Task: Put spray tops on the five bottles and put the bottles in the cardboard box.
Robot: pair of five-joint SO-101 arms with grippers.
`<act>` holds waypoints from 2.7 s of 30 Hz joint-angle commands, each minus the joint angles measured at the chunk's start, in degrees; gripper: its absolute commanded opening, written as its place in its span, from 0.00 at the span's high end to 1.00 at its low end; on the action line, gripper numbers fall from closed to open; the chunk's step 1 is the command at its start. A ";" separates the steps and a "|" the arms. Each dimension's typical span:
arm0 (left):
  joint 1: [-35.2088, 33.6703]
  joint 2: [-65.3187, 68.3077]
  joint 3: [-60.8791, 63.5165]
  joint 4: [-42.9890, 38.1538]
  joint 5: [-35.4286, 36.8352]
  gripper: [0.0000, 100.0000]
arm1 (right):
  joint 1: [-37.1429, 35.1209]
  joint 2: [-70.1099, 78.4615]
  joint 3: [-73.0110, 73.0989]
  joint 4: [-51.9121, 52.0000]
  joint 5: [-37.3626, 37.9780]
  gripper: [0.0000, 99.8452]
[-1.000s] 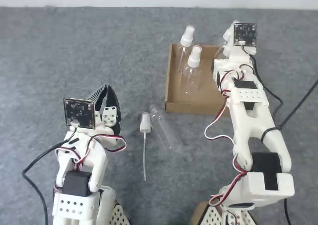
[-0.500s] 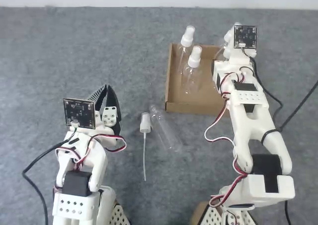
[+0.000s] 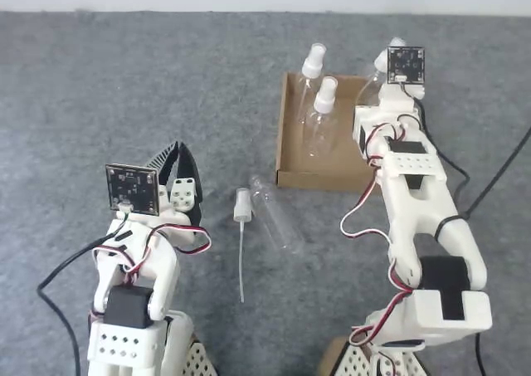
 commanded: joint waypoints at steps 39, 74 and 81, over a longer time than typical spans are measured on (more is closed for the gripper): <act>-0.09 -0.97 -0.31 -1.85 0.62 0.99 | -0.22 -11.30 0.00 5.93 -0.18 0.69; -0.09 -0.97 -0.31 -1.85 0.62 0.99 | 0.31 -12.53 -17.49 24.75 3.78 0.69; -0.09 -0.97 -0.31 -1.85 0.62 0.99 | 0.31 -12.53 -28.48 34.51 3.87 0.69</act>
